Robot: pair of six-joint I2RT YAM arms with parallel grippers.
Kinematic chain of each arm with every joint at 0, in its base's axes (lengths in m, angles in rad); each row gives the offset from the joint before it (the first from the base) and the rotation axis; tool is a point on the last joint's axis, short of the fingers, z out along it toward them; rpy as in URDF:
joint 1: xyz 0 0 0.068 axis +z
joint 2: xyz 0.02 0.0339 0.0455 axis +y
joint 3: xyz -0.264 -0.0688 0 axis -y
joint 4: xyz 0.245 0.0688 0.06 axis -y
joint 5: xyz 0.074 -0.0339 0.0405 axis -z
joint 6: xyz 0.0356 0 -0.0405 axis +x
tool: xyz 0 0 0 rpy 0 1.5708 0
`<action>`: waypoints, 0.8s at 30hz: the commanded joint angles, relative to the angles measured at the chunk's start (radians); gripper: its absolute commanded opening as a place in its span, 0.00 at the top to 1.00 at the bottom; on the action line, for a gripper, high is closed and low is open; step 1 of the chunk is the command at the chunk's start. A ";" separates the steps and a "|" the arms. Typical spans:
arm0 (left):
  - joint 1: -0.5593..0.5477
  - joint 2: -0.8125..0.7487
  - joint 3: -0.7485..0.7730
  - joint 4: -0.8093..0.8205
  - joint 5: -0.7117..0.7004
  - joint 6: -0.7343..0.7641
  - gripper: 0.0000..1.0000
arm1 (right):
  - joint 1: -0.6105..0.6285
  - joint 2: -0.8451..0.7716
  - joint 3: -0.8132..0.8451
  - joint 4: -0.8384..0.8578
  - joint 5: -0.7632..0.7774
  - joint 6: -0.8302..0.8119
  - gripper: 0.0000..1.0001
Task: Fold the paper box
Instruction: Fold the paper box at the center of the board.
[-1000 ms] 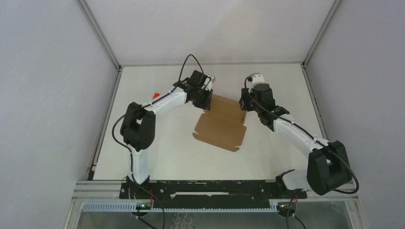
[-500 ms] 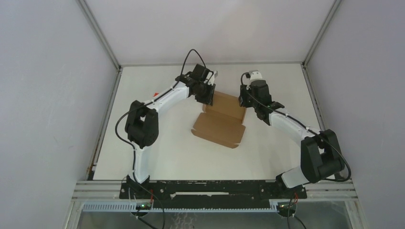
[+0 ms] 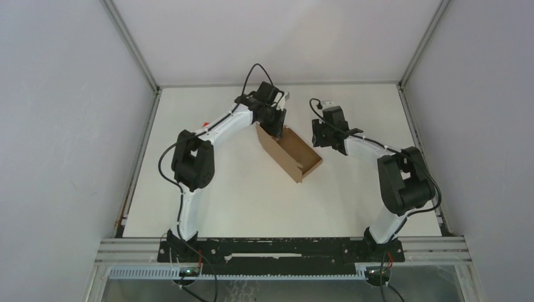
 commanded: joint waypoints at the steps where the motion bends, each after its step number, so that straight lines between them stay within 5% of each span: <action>1: 0.014 -0.012 0.075 -0.017 0.058 0.023 0.68 | -0.014 -0.007 0.060 -0.005 -0.048 0.009 0.52; 11: 0.051 -0.034 0.260 -0.136 0.095 0.038 0.67 | -0.040 -0.099 0.105 -0.163 -0.161 0.012 0.49; 24: 0.063 -0.463 -0.142 0.035 -0.237 -0.128 0.66 | -0.048 0.034 0.113 -0.205 -0.133 0.052 0.50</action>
